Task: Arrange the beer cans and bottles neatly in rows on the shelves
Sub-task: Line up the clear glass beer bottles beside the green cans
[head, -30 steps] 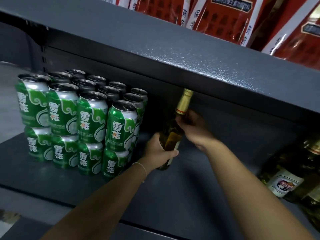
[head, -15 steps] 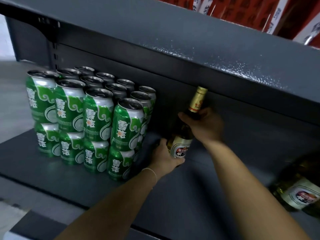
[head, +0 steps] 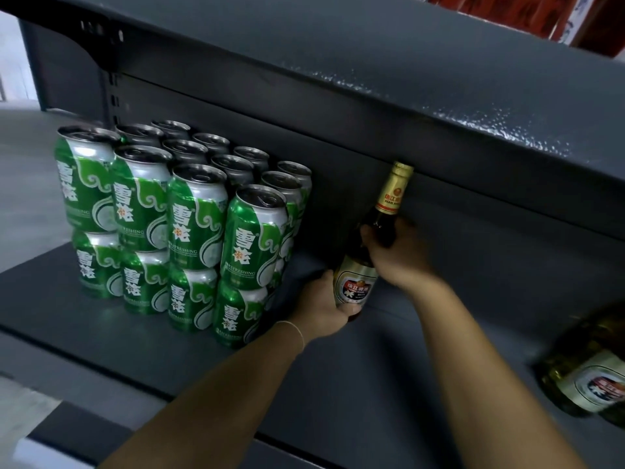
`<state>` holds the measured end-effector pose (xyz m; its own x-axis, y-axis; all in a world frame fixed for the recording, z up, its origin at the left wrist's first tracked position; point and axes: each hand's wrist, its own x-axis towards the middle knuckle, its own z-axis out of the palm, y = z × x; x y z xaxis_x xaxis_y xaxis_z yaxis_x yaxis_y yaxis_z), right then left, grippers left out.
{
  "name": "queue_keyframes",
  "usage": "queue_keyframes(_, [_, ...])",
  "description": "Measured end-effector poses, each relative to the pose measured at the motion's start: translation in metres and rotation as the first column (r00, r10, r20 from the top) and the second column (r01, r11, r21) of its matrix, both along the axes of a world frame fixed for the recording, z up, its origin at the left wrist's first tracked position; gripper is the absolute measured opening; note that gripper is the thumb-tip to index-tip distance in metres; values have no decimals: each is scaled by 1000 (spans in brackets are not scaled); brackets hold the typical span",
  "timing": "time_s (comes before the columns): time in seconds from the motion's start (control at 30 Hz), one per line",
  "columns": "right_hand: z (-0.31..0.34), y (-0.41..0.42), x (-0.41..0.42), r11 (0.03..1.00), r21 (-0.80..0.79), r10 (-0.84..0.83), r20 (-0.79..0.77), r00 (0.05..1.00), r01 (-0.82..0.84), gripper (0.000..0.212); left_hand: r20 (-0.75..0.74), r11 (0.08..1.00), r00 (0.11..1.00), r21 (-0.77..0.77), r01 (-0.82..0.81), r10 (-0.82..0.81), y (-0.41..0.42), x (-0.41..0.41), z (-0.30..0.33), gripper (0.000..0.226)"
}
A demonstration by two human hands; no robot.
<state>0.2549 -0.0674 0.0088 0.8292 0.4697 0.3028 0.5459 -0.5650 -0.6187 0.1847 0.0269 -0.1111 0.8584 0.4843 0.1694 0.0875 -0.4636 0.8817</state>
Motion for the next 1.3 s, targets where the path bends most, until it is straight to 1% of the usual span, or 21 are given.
queue_keyframes(0.07, [2, -2, -2, 998, 66, 26, -57, 998, -22, 44, -6, 998, 999, 48, -35, 35, -1, 1, 0, 57])
queue_keyframes(0.13, [3, -4, -6, 995, 103, -11, -49, 999, 16, 39, -5, 996, 998, 72, -55, 55, -1, 1, -1, 56])
queue_keyframes(0.23, [1, -1, -10, 993, 110, -45, 3, 999, 44, 38, 7, 997, 999, 63, -32, 32, 1, 2, -3, 57])
queue_keyframes(0.33, [1, 1, -12, 992, 120, -51, 9, 999, 50, 39, 15, 999, 999, 38, -35, 34, 2, 1, -4, 57])
queue_keyframes(0.43, [3, -2, -12, 995, 92, -24, 11, 1000, 23, 39, 40, 998, 998, 41, -54, 52, 2, 1, -5, 54])
queue_keyframes(0.5, [3, -4, -14, 992, 122, -10, -7, 1000, 11, 39, 44, 997, 997, 49, -63, 61, 1, 1, -5, 51])
queue_keyframes(0.7, [-3, -6, -21, 979, 203, -3, -52, 999, 13, 40, 12, 995, 996, 36, -89, 88, -4, 0, 1, 50])
queue_keyframes(0.77, [-5, -9, -20, 981, 193, 20, -86, 996, -3, 38, -53, 996, 995, 40, -83, 85, -3, -2, 7, 50])
queue_keyframes(0.8, [-7, -11, -19, 981, 193, 29, -94, 995, -11, 38, -111, 994, 990, 73, -79, 87, -2, -4, 11, 47])
queue_keyframes(0.83, [-8, -16, -19, 981, 193, 28, -98, 995, -9, 43, -169, 991, 982, 118, -61, 80, -1, -6, 15, 41])
queue_keyframes(0.87, [-10, -21, -19, 981, 195, 17, -97, 995, 2, 54, -222, 984, 973, 176, -26, 66, -2, -9, 21, 35])
queue_keyframes(0.9, [-12, -28, -18, 981, 190, -14, -93, 996, 31, 69, -267, 969, 962, 247, 9, 59, -3, -14, 26, 34])
queue_keyframes(0.93, [-13, -37, -18, 982, 177, -48, -82, 996, 62, 77, -298, 942, 952, 334, 31, 75, -5, -19, 33, 36])
queue_keyframes(0.97, [-12, -47, -19, 981, 170, -82, -63, 995, 91, 73, -311, 906, 944, 422, 35, 108, -9, -24, 39, 39])
queue_keyframes(1.0, [-12, -58, -18, 975, 186, -114, -42, 993, 120, 64, -304, 868, 942, 496, 27, 144, -15, -30, 46, 42])
queue_keyframes(1.07, [-10, -84, -16, 945, 282, -172, -4, 985, 166, 49, -272, 811, 945, 585, 11, 183, -34, -41, 62, 42])
queue_keyframes(1.13, [-6, -113, -11, 910, 352, -254, 54, 966, 219, 41, -262, 787, 956, 615, 58, 135, -59, -45, 78, 35])
queue_keyframes(1.17, [-4, -128, -8, 898, 368, -293, 92, 952, 241, 40, -261, 785, 961, 613, 93, 89, -71, -43, 84, 35])
queue_keyframes(1.23, [1, -161, -2, 878, 385, -367, 167, 915, 282, 41, -235, 804, 971, 571, 165, -32, -98, -34, 93, 42])
queue_keyframes(1.3, [5, -196, 3, 849, 418, -445, 235, 864, 324, 36, -167, 845, 970, 479, 238, -179, -126, -21, 97, 36])
